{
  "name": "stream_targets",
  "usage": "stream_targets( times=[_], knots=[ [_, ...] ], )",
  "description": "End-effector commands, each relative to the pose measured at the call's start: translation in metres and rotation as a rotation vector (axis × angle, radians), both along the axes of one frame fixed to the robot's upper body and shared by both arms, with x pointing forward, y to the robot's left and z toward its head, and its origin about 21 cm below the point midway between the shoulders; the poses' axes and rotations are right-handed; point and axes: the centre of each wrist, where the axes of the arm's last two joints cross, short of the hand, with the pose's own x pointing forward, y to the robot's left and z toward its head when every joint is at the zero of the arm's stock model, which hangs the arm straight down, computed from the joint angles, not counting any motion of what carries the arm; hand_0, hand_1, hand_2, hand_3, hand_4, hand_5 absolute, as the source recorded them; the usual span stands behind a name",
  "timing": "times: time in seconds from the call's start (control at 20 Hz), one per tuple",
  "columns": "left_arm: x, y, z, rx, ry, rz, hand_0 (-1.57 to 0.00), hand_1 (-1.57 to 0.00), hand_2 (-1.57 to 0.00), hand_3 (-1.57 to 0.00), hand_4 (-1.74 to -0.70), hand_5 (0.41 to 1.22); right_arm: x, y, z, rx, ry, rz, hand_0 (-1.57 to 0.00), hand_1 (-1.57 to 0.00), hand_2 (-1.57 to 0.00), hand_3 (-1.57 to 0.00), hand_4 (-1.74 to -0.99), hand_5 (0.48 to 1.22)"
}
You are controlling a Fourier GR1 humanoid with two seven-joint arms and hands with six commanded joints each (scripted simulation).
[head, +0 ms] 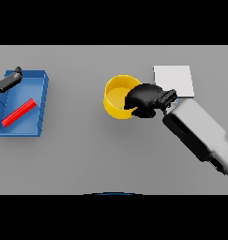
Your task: Pick up the red beaker and tilt it to pour out 1 green nut into yellow bowl. Pick up the yellow bowl and place it on the metallic measuring scale.
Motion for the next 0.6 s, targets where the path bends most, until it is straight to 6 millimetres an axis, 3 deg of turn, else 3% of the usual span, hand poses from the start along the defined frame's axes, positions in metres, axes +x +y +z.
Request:
stream_targets(
  times=[0.0, 0.15, 0.35, 0.45, 0.55],
  knots=[
    [0.000, 0.001, 0.003, 0.001, 0.000, 0.001, 0.00, 0.00, 0.00, 0.00, -0.80, 0.720, -0.001, 0.001, 0.005, -0.009, -0.010, -0.019, -1.56, -1.56, -1.54, -1.34, -1.726, 1.219],
    [-0.003, 0.003, -0.005, -0.008, 0.006, -0.005, 0.00, 0.00, 0.00, 0.00, -0.81, 0.723, -0.002, -0.011, 0.015, -0.007, -0.027, -0.053, -1.57, -1.57, -1.55, -1.26, -1.721, 1.219],
    [0.003, 0.005, 0.003, 0.012, -0.001, -0.001, 0.00, 0.00, 0.00, 0.00, -0.80, 0.723, 0.000, -0.030, 0.029, -0.012, -0.066, -0.057, -1.57, -1.57, -1.56, -1.24, -1.719, 1.220],
    [0.000, 0.005, 0.007, 0.003, -0.014, -0.005, 0.00, 0.00, 0.00, 0.00, -0.81, 0.735, 0.009, -0.040, 0.038, -0.013, -0.103, -0.076, -1.57, -1.57, -1.57, -1.32, -1.720, 1.220],
    [-0.002, 0.003, 0.006, 0.005, -0.003, 0.001, 0.00, 0.00, 0.00, 0.00, -0.81, 0.742, 0.018, -0.052, 0.043, -0.020, -0.138, -0.126, -1.57, -1.57, -1.57, -1.30, -1.720, 1.221]
  ],
)
